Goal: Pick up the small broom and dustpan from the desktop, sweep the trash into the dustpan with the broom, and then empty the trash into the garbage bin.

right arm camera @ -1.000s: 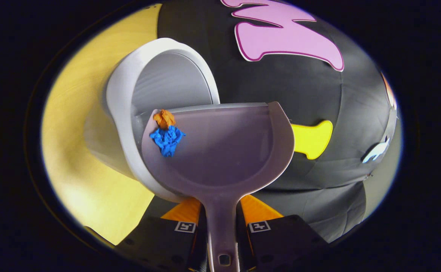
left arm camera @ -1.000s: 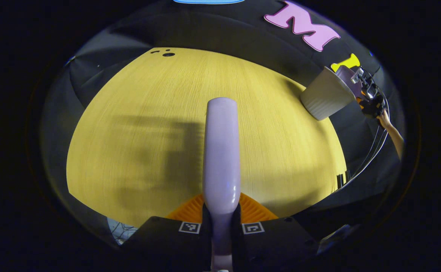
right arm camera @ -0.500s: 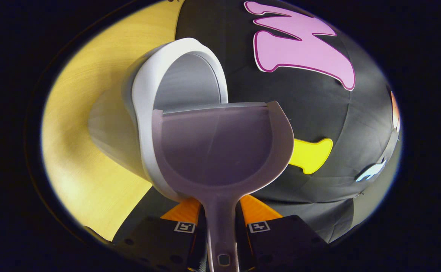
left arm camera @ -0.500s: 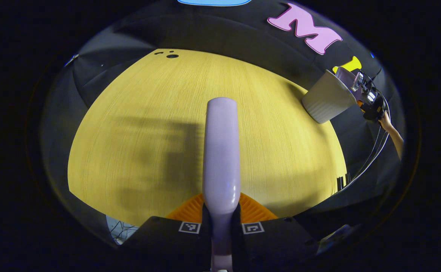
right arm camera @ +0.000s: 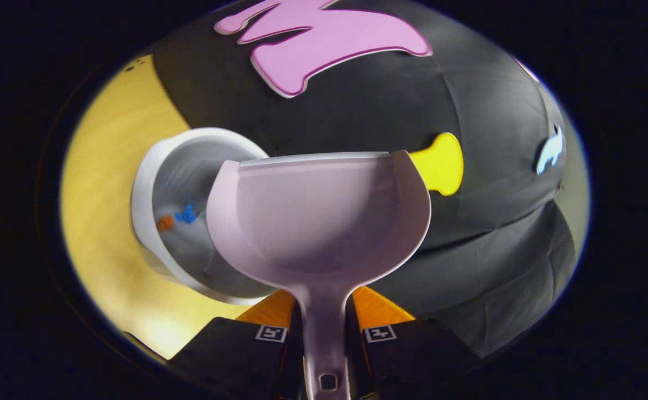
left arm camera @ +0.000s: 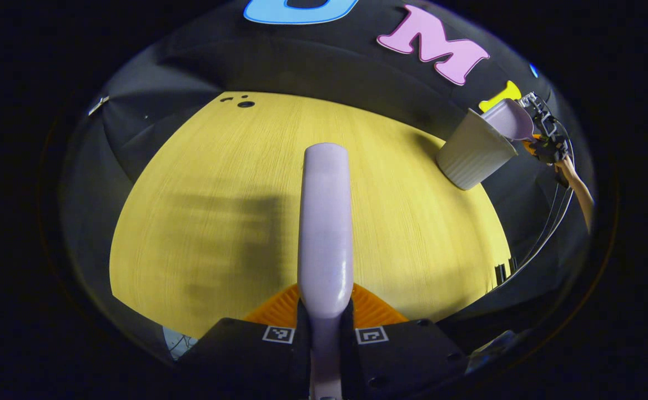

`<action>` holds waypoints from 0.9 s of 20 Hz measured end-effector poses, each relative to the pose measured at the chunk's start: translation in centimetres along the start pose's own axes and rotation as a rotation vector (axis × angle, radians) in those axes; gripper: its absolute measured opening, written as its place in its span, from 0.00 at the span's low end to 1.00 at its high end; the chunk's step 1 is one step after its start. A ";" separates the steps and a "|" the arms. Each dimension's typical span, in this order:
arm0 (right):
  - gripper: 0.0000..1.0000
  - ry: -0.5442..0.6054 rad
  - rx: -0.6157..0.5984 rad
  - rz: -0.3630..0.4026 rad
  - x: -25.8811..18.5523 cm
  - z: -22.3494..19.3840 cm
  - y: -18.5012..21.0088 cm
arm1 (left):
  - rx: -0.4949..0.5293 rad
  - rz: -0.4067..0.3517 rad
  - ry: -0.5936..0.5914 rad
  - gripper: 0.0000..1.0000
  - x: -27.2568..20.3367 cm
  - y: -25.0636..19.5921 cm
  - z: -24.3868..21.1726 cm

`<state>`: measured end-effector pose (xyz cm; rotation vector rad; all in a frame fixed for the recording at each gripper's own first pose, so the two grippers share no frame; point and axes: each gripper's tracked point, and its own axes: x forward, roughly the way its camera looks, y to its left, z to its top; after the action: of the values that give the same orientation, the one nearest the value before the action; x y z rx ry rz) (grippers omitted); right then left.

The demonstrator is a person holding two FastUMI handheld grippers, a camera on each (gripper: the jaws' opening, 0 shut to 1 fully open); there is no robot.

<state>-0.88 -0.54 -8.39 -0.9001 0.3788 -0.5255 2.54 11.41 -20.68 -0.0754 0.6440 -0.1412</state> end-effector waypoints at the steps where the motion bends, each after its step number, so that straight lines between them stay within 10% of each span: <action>1: 0.36 -0.012 0.059 0.004 -0.6 0.6 -0.2 | 0.021 0.017 -0.019 0.25 -0.3 -0.1 0.6; 8: 0.35 -0.171 0.327 0.134 -3.7 5.0 -1.1 | 0.124 0.034 -0.175 0.27 -1.6 -3.3 4.5; 18: 0.35 -0.175 0.522 0.578 -5.5 6.3 2.1 | 0.124 -0.003 -0.165 0.25 -0.4 -5.0 3.4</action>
<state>-1.46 7.71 -6.05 -0.2989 0.3023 0.0002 3.72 6.67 -17.13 0.0316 0.4690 -0.1756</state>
